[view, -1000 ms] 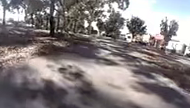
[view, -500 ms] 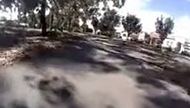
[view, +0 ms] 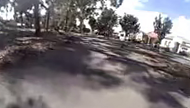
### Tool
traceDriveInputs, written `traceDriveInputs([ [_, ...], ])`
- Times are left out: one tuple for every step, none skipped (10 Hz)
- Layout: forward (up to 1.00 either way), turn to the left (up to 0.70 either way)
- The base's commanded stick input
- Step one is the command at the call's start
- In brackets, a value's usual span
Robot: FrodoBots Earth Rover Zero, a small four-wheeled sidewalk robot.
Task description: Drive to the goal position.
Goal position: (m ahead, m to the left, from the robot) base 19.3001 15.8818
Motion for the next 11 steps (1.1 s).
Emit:
traceDriveInputs([
  [1.00,0.00],
  [1.00,0.00],
  [1.00,0.00],
  [1.00,0.00],
  [1.00,0.00],
  [1.00,0.00],
  [1.00,0.00],
  [1.00,0.00],
  [1.00,0.00],
  [1.00,0.00],
  [1.00,0.00],
])
